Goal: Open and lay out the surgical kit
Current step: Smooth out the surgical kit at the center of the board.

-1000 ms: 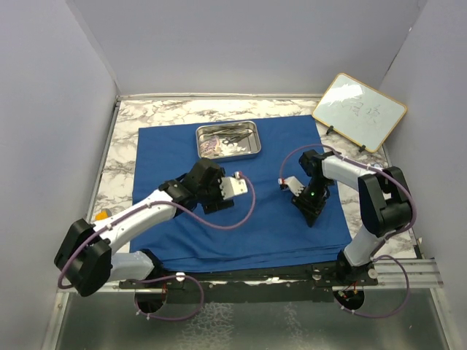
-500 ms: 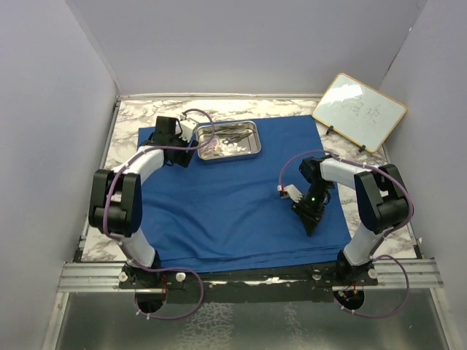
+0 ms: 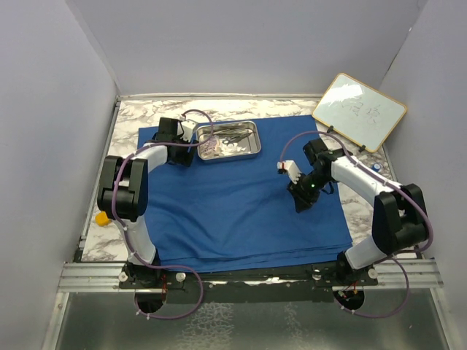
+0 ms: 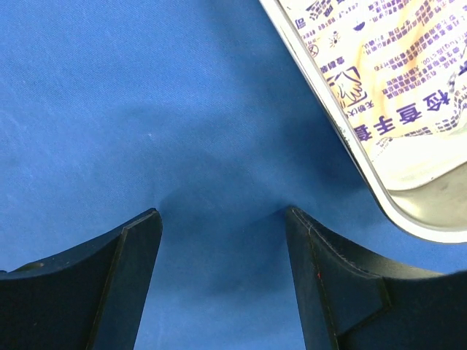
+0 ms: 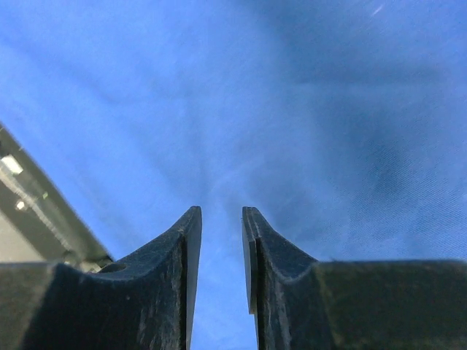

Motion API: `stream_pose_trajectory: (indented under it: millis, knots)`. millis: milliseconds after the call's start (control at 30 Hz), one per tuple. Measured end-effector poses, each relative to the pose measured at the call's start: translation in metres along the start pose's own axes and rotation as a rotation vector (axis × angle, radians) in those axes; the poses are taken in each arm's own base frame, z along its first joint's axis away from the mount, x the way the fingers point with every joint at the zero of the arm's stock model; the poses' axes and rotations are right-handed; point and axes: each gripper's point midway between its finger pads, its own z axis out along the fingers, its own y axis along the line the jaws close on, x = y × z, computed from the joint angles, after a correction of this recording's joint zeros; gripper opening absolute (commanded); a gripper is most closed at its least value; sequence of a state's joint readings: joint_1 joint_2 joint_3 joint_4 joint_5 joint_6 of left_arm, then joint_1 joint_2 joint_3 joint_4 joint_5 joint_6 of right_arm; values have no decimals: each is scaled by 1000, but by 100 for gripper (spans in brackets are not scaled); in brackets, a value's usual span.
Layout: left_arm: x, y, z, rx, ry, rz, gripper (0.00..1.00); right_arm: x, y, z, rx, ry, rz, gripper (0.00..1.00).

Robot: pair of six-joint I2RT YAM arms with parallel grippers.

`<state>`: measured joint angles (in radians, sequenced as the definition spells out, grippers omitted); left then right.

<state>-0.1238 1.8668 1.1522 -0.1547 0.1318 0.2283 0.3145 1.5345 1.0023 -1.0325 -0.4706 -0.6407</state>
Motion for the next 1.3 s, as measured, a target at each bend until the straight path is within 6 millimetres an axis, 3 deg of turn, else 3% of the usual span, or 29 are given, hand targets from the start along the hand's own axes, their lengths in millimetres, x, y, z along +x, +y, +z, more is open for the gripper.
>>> stream_pose_trajectory:
  millis: [167, 367, 1100, 1300]
  knots:
    - [-3, 2, 3, -9, -18, -6, 70, -19, -26, 15, 75, -79, -27, 31]
    - [-4, 3, 5, -20, -33, -6, 70, -18, -40, 35, 108, -84, -38, 31]
    - [-8, 6, 8, -47, -73, -7, 70, -6, -35, 46, 49, 55, -134, 21]
    - [-9, 8, 8, -54, -75, -9, 70, 1, -11, 48, -86, 70, -134, 21]
